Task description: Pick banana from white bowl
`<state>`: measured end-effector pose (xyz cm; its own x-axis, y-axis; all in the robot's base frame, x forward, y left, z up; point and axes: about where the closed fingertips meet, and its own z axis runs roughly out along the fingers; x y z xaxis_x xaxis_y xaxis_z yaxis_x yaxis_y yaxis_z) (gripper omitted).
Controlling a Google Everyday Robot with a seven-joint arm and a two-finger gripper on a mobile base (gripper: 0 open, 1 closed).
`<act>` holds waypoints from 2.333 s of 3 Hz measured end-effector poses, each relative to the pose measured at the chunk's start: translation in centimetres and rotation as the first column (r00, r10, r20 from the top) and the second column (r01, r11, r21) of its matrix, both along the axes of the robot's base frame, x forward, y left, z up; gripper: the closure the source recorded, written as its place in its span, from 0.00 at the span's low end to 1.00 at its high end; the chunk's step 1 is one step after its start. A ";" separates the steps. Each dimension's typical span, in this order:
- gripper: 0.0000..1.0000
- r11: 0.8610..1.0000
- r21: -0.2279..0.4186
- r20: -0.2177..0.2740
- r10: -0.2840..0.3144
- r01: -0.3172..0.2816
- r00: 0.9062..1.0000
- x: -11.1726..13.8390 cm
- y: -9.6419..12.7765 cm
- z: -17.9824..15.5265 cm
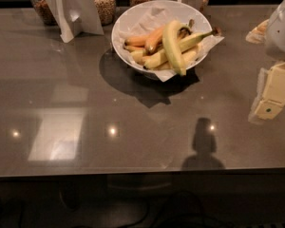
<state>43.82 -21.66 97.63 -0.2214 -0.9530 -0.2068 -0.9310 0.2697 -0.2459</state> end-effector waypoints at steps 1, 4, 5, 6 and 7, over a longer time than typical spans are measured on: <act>0.00 1.000 0.000 0.000 0.000 0.000 1.000 0.0 0.0 0.0; 0.00 0.986 0.143 0.068 -0.094 0.084 0.993 7.9 4.9 -1.7; 0.00 0.972 0.200 0.081 -0.141 0.123 0.987 11.8 7.4 -1.9; 0.00 0.934 0.283 0.066 -0.244 0.217 0.967 15.0 9.3 -1.5; 0.00 0.934 0.283 0.066 -0.244 0.217 0.967 15.0 9.3 -1.5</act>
Offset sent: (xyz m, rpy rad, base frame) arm 0.0269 0.0147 -0.0115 0.0628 -0.0196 -0.0220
